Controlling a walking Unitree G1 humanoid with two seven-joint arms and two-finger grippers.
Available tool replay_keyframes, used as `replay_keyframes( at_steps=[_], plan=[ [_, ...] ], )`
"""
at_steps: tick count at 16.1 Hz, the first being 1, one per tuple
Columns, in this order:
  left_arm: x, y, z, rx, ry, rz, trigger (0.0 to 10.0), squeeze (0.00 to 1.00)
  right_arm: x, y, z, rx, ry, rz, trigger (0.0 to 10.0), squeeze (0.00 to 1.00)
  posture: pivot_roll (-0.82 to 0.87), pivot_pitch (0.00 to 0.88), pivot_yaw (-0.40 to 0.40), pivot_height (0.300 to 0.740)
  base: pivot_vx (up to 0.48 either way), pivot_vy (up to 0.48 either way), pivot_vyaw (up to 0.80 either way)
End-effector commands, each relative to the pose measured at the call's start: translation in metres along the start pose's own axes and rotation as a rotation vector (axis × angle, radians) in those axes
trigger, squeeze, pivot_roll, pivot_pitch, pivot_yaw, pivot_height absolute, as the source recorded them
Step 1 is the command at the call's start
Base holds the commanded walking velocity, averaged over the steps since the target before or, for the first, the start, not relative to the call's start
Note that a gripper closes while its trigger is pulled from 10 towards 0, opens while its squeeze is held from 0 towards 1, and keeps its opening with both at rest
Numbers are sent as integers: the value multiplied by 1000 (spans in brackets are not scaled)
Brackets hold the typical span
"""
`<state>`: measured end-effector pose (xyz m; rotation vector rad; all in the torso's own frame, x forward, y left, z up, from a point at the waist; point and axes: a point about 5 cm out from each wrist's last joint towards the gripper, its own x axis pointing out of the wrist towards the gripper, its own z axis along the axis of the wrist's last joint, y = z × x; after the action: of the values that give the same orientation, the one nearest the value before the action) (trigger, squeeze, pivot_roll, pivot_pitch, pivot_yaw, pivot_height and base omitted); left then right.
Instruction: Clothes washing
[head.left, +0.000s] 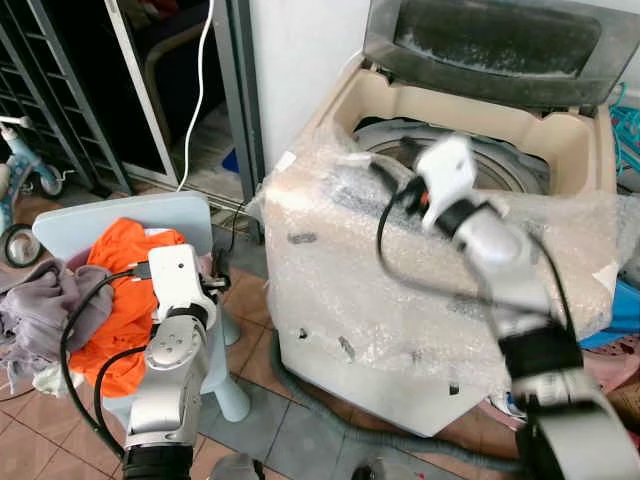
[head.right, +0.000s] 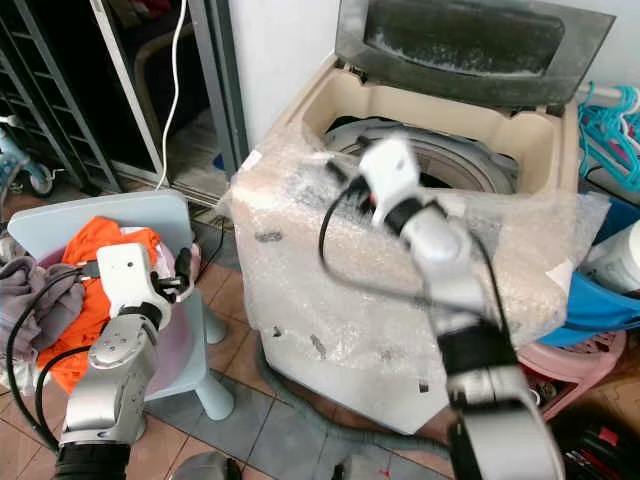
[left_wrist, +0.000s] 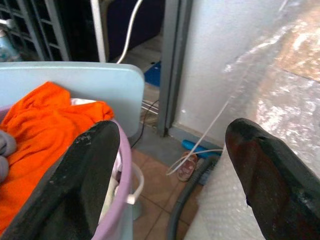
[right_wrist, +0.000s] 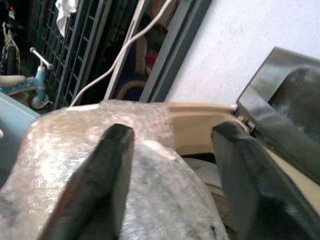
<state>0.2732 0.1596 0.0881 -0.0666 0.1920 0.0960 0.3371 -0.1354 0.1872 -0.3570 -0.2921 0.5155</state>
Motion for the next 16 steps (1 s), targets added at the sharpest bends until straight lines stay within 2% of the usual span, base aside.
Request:
replay_keyframes(
  at_steps=[1,2,3,4,6,7,9,10,12,14,15,16],
  plan=[
    [0,-6,2,13,-3,-30,10000,0,3,5,20,-9,-94,-28,10000,1000,-42,0,13,740,0,480,0],
    [0,-6,2,13,-3,-28,10000,0,2,6,20,11,-92,-44,10000,1000,-42,0,13,740,0,480,0],
    [0,-5,2,10,3,-18,10000,0,-6,13,11,74,-57,-127,10000,1000,-36,0,9,740,0,480,0],
    [0,-4,1,11,6,-15,10000,0,-11,18,8,78,-47,-152,10000,996,-35,0,9,740,0,480,0],
    [0,-4,1,11,9,-17,10000,0,-35,37,-24,74,48,-269,10000,796,-38,0,16,740,0,480,0],
    [1,-5,2,11,9,-22,10000,0,-44,43,-38,69,102,-306,10000,0,-38,0,25,740,0,480,0],
    [3,-9,3,15,1,-40,10000,0,-59,50,-60,26,184,-368,10000,0,-38,0,30,740,0,480,0],
    [4,-10,4,17,-4,-43,10000,0,-63,49,-69,51,243,-417,10000,0,-36,0,32,740,0,480,0],
    [5,-9,3,18,5,-41,10000,0,-63,49,-68,90,238,-431,10000,0,-47,0,28,740,0,480,0],
    [6,-12,4,15,-7,-56,10000,0,-60,54,-76,78,278,-402,10000,0,-44,0,23,740,0,480,0],
    [6,-12,5,-3,-20,-57,10000,0,-60,54,-75,102,259,-399,10000,0,-42,0,23,740,0,341,0],
    [5,-11,8,26,-58,-60,10000,0,-61,53,-77,104,281,-413,10000,0,-41,0,22,740,0,0,0]
  ],
)
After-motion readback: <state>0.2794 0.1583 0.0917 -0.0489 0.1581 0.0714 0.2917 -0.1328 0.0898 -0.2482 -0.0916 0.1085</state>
